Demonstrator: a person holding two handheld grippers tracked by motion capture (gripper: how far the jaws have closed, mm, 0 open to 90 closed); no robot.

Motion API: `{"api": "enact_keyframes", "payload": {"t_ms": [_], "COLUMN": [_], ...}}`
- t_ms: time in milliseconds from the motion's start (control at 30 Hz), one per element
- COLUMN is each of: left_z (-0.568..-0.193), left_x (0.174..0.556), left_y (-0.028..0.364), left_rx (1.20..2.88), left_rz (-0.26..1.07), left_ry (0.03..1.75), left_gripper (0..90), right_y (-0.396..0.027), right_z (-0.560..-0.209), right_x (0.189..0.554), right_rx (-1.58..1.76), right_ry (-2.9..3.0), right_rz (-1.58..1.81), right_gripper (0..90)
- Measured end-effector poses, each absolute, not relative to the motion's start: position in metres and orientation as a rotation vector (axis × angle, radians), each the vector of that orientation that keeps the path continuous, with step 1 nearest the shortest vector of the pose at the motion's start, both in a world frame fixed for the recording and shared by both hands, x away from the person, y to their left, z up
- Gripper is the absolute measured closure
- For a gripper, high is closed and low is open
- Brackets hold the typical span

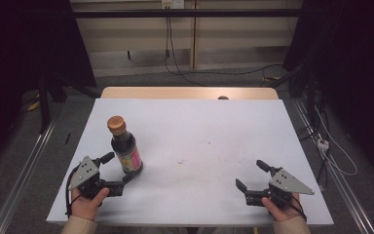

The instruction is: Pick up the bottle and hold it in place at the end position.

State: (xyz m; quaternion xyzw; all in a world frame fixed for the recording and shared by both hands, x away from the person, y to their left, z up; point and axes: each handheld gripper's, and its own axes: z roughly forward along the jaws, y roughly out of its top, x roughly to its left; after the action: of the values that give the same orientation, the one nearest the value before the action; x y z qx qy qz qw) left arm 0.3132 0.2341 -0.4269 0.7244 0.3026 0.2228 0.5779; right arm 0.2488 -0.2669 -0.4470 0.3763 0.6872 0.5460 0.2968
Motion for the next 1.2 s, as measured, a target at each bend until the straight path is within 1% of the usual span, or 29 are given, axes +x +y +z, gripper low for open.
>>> {"api": "enact_keyframes", "payload": {"t_ms": [267,433,833,1200], "left_z": [-0.425,-0.418,-0.403,-0.398], "left_x": [0.313,0.316,0.323,0.338], "left_y": [0.234,0.236,0.236,0.219], "left_rx": [1.703,1.679,1.644,1.659], "left_rz": [0.521,0.526,0.541,0.554], "left_ry": [0.707,0.768,0.813,0.823], "left_gripper": [2.9,1.9,2.7,2.9], "right_y": [-0.268,-0.268,-0.269,-0.270], "right_z": [-0.447,-0.447,-0.447,-0.447], "right_x": [0.249,0.249,0.249,0.249], "right_rx": [1.005,1.003,1.010,1.013], "right_ry": [1.824,1.826,1.820,1.817], "right_rz": [1.448,1.450,1.445,1.449], "right_gripper": [3.4,3.5,3.3,3.4]}}
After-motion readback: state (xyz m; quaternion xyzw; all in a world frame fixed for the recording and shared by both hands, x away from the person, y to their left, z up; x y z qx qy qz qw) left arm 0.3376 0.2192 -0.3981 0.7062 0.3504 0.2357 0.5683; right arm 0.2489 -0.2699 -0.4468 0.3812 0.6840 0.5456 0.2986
